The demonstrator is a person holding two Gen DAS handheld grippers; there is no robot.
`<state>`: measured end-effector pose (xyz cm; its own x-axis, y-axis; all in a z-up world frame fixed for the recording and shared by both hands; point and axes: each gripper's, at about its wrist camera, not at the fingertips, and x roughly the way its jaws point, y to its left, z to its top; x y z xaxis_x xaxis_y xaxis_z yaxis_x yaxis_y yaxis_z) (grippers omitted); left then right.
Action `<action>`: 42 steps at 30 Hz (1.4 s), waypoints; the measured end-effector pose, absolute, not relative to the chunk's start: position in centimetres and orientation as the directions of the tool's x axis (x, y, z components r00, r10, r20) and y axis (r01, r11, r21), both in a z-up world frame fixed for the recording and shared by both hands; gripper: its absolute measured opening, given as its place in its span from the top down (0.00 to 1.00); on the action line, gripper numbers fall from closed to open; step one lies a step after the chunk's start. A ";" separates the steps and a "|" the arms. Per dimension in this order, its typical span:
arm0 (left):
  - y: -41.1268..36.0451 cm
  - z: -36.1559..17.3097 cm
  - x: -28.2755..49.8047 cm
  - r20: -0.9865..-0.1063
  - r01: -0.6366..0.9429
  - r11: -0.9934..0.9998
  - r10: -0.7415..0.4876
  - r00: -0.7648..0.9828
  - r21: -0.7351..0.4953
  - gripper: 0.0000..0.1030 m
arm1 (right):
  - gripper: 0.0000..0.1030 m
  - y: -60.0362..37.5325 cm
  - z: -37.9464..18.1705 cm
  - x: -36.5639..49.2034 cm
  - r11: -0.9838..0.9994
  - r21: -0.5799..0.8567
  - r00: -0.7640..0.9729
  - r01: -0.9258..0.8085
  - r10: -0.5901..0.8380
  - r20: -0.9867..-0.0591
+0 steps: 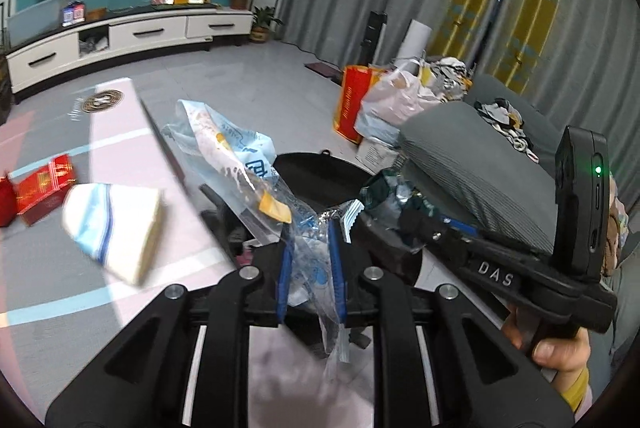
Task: Collect trash
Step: 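Carry the wrapper and snack bag over the black bin and open both tools, then grasp the yellow chip bag with the left tool while the right tool grasps the white-blue paper cup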
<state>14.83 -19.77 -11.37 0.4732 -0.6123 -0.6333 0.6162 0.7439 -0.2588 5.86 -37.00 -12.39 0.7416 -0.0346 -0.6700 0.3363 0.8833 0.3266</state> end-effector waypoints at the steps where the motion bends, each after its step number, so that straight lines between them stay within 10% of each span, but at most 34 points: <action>1: -20.4 -11.7 15.0 -0.640 0.617 0.744 -0.609 0.468 -0.256 0.80 | 0.67 -37.3 -12.6 5.7 0.877 0.336 0.738 0.343 -0.031 -0.674; 15: -19.9 -12.4 15.2 -0.629 0.583 0.761 -0.608 0.485 -0.286 0.20 | 0.46 -39.0 -13.4 5.9 0.832 0.369 0.716 0.414 -0.048 -0.696; 42: 7.7 -11.3 11.8 -0.613 0.191 0.948 -0.311 0.726 -0.254 0.07 | 0.40 -22.9 -11.5 12.2 0.936 0.329 0.720 0.121 0.146 -0.678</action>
